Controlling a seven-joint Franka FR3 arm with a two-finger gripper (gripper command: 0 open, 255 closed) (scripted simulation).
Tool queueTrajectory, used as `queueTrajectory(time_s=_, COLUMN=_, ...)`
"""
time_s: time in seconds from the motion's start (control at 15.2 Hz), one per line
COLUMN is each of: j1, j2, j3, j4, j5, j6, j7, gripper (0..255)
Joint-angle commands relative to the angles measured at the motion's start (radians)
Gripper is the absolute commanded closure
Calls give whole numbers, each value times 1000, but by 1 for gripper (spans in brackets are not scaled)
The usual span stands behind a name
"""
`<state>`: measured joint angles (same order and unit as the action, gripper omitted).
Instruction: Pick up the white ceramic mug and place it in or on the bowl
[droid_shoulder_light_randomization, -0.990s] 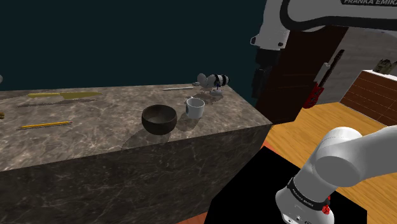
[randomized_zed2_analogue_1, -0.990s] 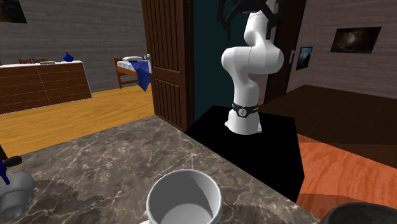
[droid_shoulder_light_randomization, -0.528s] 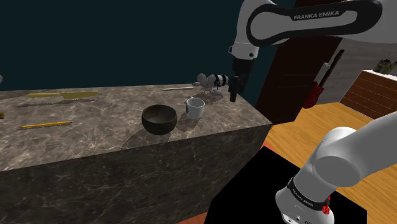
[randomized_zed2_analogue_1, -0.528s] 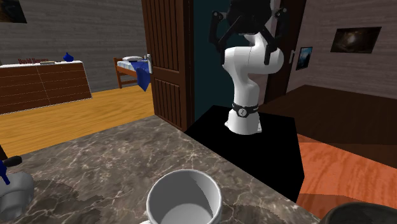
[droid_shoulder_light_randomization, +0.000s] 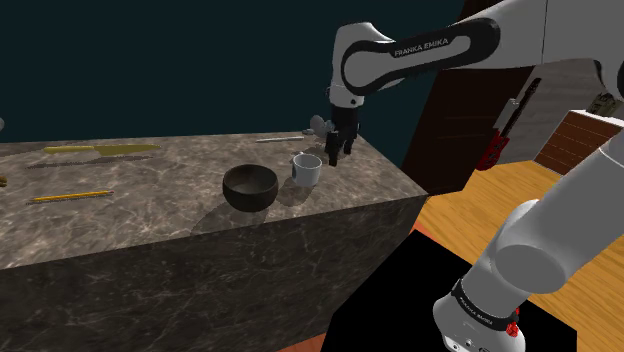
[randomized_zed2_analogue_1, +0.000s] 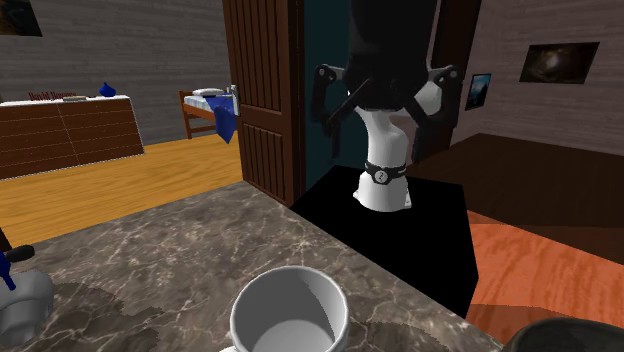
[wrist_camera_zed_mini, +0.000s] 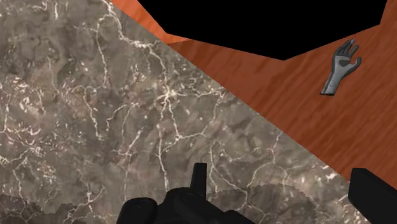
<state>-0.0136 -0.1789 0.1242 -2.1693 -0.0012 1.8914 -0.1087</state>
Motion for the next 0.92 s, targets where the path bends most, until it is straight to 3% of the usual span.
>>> queueTrajectory(time_s=0.0, j1=0, j2=84, j3=6, j4=58, j5=-17, j6=27, j7=11, gripper=0)
queueTrajectory(time_s=0.73, j1=28, j2=506, j3=12, j4=412, j5=-122, j6=94, j7=66, gripper=0)
queueTrajectory(time_s=0.86, j1=28, j2=513, j3=10, j4=395, j5=-124, j6=118, j7=67, gripper=0)
